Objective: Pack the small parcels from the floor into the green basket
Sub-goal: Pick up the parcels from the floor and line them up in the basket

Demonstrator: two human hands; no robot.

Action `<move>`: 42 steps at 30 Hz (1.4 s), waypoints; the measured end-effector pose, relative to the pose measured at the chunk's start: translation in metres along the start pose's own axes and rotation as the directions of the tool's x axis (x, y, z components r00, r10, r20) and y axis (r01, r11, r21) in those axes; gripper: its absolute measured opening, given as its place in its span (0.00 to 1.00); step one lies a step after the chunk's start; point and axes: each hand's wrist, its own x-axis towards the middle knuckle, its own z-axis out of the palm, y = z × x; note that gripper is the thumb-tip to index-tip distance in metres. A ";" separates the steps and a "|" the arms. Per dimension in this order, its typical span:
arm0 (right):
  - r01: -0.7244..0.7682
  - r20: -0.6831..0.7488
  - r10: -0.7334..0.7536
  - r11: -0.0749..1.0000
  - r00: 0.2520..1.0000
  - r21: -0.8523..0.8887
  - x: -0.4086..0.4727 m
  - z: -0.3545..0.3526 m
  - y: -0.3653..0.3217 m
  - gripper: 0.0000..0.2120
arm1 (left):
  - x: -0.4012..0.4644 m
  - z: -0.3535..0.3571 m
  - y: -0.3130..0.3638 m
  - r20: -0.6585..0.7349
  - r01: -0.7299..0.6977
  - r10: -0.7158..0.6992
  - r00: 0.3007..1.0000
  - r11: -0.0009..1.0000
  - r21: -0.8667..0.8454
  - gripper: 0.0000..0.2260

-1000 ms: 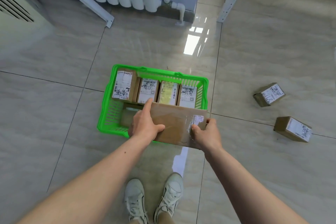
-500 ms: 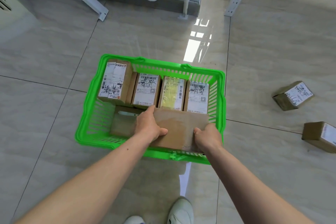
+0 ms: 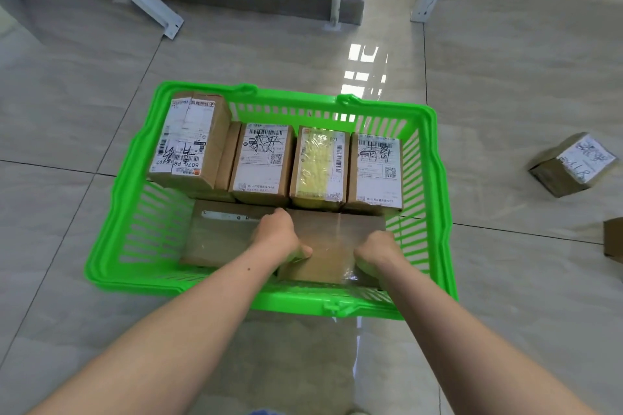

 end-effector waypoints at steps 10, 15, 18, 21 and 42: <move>0.112 0.023 -0.110 0.958 0.994 -0.265 0.020 -0.003 -0.005 0.17 | 0.016 0.010 0.005 -0.093 -0.093 0.136 0.986 0.925 0.367 0.32; 0.132 0.011 -0.135 0.949 0.991 -0.287 0.019 -0.004 -0.001 0.17 | 0.016 0.008 0.003 -0.073 -0.076 0.112 0.991 0.922 0.380 0.32; 0.148 0.012 -0.150 0.953 0.989 -0.264 0.012 -0.009 0.001 0.16 | 0.008 0.004 0.006 -0.057 -0.049 0.073 0.996 0.937 0.345 0.34; 0.183 0.015 -0.184 0.967 0.983 -0.179 -0.014 -0.025 0.002 0.17 | -0.013 -0.008 0.011 -0.059 0.003 0.018 0.998 0.941 0.338 0.32; 0.049 -0.135 0.062 0.720 0.989 0.692 -0.297 -0.267 0.138 0.17 | -0.310 -0.132 0.196 0.051 -0.250 0.244 0.968 0.945 0.209 0.23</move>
